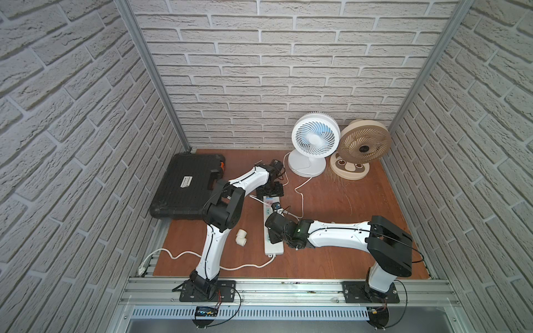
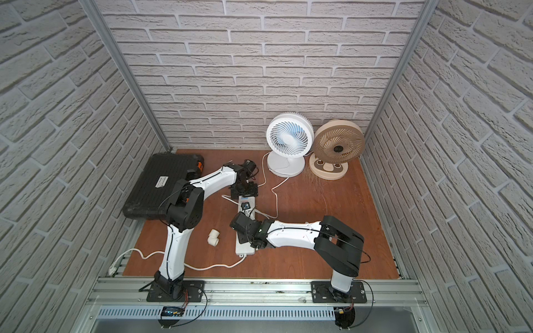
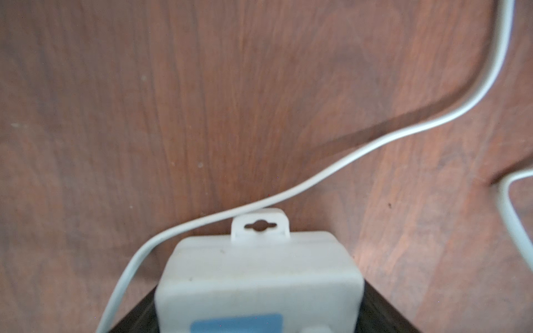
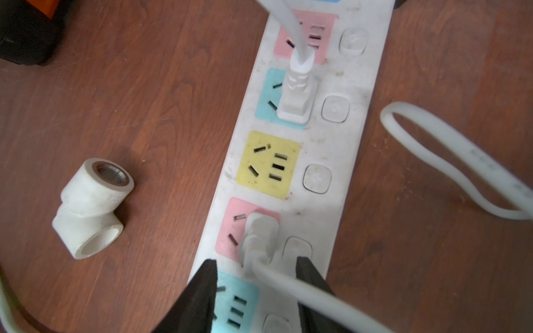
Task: Unplug the desk fan from the power strip
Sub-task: Remove the plug from the socket.
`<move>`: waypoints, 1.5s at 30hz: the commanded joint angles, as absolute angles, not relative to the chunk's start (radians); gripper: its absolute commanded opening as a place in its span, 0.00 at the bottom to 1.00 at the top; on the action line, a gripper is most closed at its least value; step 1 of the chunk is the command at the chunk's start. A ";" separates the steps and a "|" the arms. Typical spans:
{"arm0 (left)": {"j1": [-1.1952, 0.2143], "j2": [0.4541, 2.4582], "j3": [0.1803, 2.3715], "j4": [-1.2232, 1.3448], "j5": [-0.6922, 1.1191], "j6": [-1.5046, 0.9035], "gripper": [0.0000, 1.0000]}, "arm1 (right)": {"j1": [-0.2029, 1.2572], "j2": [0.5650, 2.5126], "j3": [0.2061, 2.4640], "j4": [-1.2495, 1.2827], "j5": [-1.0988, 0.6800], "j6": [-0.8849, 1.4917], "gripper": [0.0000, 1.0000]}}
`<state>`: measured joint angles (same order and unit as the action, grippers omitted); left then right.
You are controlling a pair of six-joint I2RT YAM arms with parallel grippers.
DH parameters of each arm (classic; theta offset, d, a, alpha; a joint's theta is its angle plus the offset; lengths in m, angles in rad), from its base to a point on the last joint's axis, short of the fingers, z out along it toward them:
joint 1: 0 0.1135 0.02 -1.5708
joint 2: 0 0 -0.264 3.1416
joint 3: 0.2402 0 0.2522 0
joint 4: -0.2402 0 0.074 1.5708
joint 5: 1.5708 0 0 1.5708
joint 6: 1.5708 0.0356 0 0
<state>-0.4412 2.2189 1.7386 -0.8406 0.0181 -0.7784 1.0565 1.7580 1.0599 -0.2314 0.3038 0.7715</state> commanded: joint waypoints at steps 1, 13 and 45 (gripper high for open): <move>-0.413 2.286 1.678 -0.933 -0.045 -0.761 0.00 | 1.044 1.775 1.098 -0.227 0.316 0.769 0.41; -0.411 2.295 1.675 -0.924 -0.037 -0.753 0.00 | 1.043 1.844 1.175 -0.288 0.345 0.728 0.22; -0.410 2.298 1.675 -0.925 -0.034 -0.750 0.00 | 1.108 1.892 1.267 -0.367 0.452 0.720 0.08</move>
<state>-0.4328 2.2192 1.7370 -0.8375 0.0189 -0.7601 1.1175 1.9358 1.3022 -0.4587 0.4816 0.7277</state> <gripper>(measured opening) 0.866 0.177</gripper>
